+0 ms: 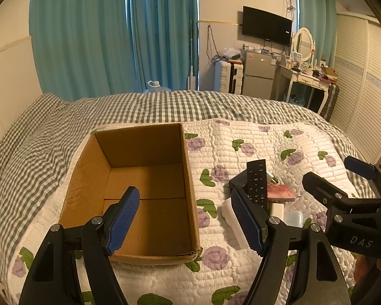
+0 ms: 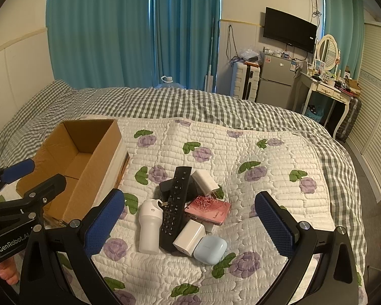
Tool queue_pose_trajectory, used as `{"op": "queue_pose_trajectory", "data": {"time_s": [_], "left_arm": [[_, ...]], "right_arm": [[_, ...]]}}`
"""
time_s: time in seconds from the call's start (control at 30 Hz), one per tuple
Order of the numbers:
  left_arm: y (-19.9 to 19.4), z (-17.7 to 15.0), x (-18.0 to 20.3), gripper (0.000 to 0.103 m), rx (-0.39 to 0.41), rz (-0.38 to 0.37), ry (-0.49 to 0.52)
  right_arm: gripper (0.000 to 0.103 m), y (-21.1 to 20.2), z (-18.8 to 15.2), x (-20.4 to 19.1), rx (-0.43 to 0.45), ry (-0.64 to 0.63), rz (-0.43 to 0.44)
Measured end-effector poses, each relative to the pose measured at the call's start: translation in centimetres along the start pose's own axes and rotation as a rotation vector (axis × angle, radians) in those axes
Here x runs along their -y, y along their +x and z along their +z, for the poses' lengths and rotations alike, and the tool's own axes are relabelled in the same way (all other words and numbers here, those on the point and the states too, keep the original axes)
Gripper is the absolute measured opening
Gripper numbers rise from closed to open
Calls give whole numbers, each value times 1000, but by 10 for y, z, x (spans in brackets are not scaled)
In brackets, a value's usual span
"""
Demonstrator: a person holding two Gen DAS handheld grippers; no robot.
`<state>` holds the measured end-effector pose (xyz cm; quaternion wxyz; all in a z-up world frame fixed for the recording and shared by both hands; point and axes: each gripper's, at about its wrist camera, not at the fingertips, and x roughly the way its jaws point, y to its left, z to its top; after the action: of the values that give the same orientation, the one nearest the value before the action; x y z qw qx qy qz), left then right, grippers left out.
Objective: Organize rigid objects
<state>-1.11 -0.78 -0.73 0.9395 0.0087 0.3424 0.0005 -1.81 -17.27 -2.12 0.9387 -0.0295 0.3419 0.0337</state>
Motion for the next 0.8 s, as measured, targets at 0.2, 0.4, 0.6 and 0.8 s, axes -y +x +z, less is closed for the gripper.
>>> {"op": "queue_pose_trajectory", "data": {"time_s": [0.2, 0.4, 0.6, 0.8], "left_arm": [[-10, 7, 16, 78, 5, -32, 23], [6, -2, 51, 78, -52, -46, 76], [47, -26, 78, 78, -157, -13, 118], [75, -48, 95, 78, -182, 69, 178]], "right_arm": [[103, -17, 13, 14, 19, -1, 7], [103, -18, 17, 43, -30, -61, -14], [103, 20, -3, 65, -150, -43, -16], [96, 52, -18, 57, -246, -124, 4]]}}
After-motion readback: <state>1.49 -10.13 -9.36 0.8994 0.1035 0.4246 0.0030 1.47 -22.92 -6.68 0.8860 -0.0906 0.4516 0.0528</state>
